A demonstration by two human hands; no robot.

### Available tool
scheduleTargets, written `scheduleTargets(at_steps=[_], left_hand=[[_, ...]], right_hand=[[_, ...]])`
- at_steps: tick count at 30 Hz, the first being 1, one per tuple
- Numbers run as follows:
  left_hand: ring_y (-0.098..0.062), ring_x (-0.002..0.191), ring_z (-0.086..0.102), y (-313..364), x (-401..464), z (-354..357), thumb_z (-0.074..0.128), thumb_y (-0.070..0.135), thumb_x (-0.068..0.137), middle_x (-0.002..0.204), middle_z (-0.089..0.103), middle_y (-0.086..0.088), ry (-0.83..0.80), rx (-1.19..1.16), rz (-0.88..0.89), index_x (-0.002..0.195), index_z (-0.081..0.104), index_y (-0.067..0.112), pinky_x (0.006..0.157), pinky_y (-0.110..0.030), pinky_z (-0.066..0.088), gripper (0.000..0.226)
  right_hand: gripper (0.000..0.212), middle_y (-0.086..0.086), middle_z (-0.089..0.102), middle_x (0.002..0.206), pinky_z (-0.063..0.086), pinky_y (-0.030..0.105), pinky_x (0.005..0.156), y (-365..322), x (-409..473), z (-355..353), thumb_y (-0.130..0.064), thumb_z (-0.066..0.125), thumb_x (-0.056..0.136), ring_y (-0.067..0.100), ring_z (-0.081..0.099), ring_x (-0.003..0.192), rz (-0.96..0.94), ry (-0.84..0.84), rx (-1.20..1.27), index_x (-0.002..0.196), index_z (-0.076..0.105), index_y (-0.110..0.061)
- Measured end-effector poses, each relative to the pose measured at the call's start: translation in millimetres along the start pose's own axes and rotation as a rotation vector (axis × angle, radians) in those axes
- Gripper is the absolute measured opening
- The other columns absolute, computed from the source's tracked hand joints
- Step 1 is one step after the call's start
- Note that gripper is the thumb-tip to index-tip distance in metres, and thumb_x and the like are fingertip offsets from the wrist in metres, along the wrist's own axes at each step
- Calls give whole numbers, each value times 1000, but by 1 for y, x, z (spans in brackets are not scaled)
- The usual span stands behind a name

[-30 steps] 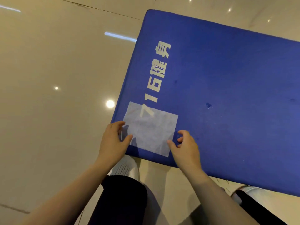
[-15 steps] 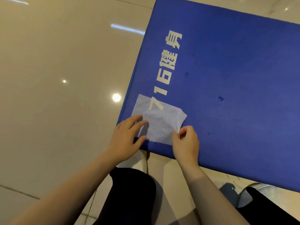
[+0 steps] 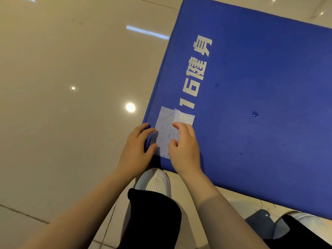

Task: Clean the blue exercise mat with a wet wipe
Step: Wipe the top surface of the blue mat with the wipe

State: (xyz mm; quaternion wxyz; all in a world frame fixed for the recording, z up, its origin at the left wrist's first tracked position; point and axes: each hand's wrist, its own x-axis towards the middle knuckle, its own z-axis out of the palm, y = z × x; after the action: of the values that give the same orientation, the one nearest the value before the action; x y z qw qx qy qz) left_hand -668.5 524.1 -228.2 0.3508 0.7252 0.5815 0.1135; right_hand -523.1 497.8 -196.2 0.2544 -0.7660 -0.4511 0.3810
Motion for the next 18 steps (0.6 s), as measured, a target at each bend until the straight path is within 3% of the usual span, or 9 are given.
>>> scheduleTargets(at_steps=[2,4,6,8,11,14,16,18], left_hand=[[-15,120,48,-1,2,-4,64,15,91,131,53,-1,43,12,-36,121,66,14,101,-27,38,30],[-12,104,54,3,4,-8,62,15,92,115,61,1,49,10,-17,111,70,14,90,-26,42,20],[-10,96,57,13,5,-8,60,14,93,106,65,3,20,-41,-20,108,70,15,86,-26,46,17],[-4,93,57,32,5,-5,59,17,94,103,64,9,-54,-115,-20,109,68,19,88,-24,47,18],[-1,101,56,73,9,4,55,26,98,114,60,14,-395,-290,-38,126,58,28,90,-17,47,28],[-5,114,54,116,13,14,48,29,101,129,53,15,-675,-518,-6,138,41,39,89,-11,44,39],[-5,118,55,138,15,19,44,30,102,132,52,15,-711,-693,-22,135,39,44,97,-20,44,36],[-6,113,59,148,15,22,41,32,103,130,56,14,-686,-793,-80,131,41,43,96,-23,48,30]], right_hand=[[41,-4,43,142,38,2,64,1,4,4,-9,49,100,6,46,111,3,-39,-34,139,45,-20],[40,-5,48,133,47,10,74,5,3,0,-7,49,99,12,50,116,60,17,77,136,49,-21],[36,-6,55,117,56,18,64,10,0,-15,-6,51,97,18,60,102,204,151,316,128,52,-24],[29,-3,60,101,49,15,47,21,-4,-41,-7,55,97,17,64,78,374,232,426,122,54,-21],[15,3,66,88,46,20,51,35,-13,-89,-5,57,94,13,58,64,611,120,588,106,65,-10],[16,-7,65,85,45,14,55,36,-22,-132,-4,57,94,7,56,72,506,316,500,94,69,-15],[17,-11,63,86,44,8,55,29,-24,-153,-5,57,94,3,55,74,364,425,429,91,68,-19],[16,-16,62,88,46,11,64,22,-25,-161,-10,59,95,1,56,79,277,409,315,93,67,-23]])
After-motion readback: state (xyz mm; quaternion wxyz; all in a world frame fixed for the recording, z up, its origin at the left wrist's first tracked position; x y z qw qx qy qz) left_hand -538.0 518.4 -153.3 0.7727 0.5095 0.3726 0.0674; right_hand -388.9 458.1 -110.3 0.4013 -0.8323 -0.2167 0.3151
